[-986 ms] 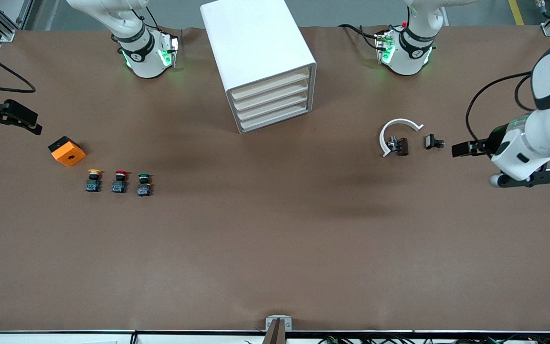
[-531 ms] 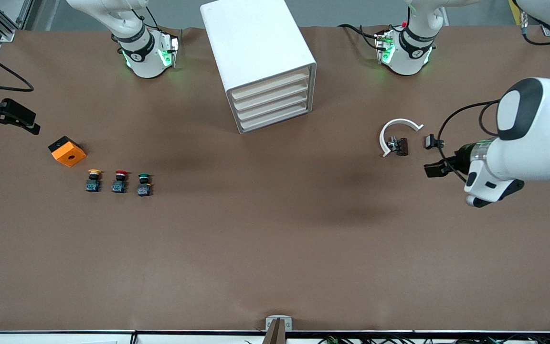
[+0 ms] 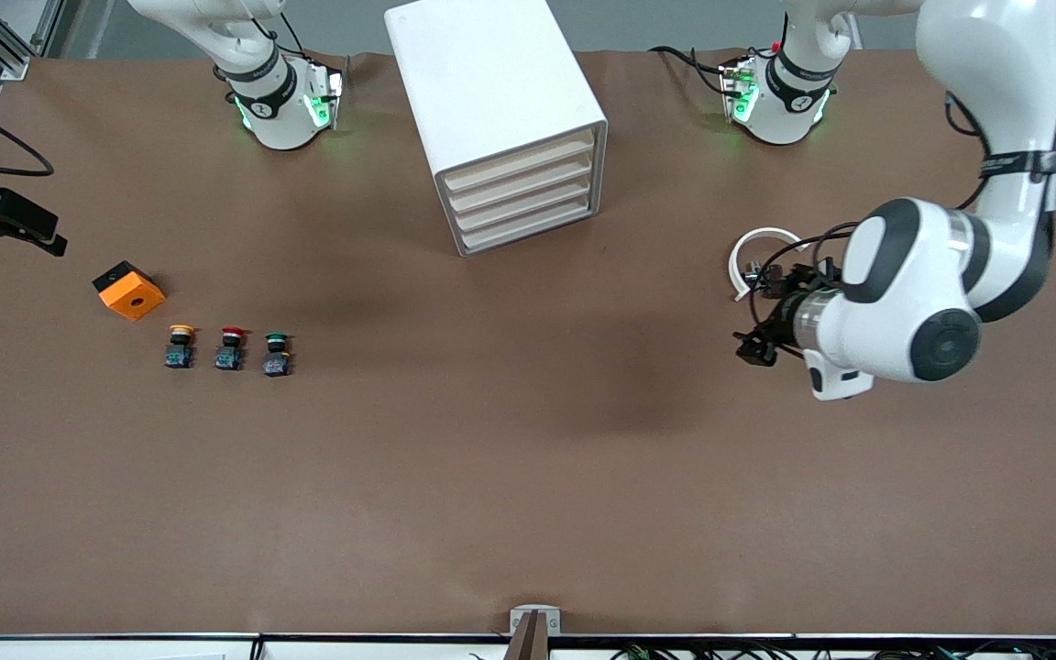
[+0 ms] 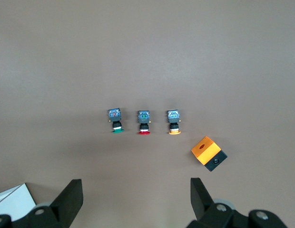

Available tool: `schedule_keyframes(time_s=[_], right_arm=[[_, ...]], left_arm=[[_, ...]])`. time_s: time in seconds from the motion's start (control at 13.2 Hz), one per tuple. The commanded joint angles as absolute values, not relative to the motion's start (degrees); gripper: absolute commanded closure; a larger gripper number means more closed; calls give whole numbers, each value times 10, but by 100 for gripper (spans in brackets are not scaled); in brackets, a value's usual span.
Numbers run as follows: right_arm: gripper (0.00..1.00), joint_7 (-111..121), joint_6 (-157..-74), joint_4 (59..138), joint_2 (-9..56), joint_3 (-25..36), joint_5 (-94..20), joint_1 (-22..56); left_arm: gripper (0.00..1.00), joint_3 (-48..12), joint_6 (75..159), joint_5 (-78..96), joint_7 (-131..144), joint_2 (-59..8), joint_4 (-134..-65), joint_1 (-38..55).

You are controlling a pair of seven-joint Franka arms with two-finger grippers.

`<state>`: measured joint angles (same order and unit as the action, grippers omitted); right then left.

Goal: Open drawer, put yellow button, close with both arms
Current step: 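Move the left gripper toward the white drawer cabinet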

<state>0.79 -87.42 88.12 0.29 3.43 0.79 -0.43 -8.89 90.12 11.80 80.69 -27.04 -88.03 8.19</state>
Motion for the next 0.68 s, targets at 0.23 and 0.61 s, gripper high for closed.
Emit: schedule_keyframes(time_s=[0.23, 0.61], right_arm=[[0, 25, -875, 886, 17, 26, 98, -18], [0, 54, -1048, 1040, 17, 26, 97, -52]], left_arm=[[0, -88, 850, 185, 973, -298, -863, 139], [0, -88, 750, 282, 1116, -320, -863, 160]])
